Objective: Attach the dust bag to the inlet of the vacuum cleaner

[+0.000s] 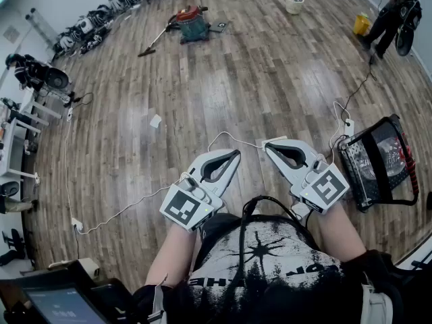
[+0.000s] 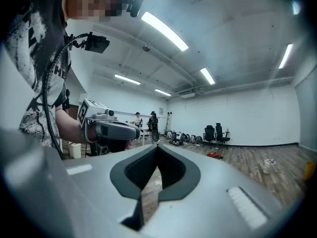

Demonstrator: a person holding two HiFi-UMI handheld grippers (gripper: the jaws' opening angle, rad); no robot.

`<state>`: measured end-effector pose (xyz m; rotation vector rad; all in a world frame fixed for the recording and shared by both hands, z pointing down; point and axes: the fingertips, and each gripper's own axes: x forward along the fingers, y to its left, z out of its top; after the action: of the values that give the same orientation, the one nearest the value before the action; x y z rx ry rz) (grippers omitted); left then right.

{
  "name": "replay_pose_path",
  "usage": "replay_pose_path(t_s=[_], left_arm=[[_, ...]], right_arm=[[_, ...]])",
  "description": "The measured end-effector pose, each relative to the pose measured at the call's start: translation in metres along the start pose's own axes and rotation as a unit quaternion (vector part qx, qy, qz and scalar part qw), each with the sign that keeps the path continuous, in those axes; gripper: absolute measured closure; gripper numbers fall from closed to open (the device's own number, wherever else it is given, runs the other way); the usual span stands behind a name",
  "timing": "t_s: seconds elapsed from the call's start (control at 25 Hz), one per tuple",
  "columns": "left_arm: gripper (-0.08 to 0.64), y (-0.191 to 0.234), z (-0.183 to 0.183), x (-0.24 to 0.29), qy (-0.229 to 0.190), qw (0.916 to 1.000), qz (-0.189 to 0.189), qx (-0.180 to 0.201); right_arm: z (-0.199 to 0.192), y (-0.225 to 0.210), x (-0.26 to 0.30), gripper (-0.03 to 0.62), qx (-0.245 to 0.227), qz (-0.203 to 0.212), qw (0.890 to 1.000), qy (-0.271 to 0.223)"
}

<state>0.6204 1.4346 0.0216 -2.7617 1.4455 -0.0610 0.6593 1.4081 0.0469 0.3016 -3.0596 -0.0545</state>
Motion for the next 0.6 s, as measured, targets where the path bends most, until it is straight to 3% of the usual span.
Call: replay_pose_path(t_s=[0.36, 0.6], left_arm=[[0.557, -0.004, -0.014, -0.009, 0.034, 0.9994, -0.002, 0.006], [0.557, -0.008, -0.001, -0.001, 0.010, 0.9999, -0.001, 0.002]], right_arm=[[-0.001, 0.007, 0.001, 0.586, 0.003, 0.004, 1.000, -0.003], [0.001, 0.006, -0.003, 0.584, 0.024, 0.011, 1.000, -0.015]])
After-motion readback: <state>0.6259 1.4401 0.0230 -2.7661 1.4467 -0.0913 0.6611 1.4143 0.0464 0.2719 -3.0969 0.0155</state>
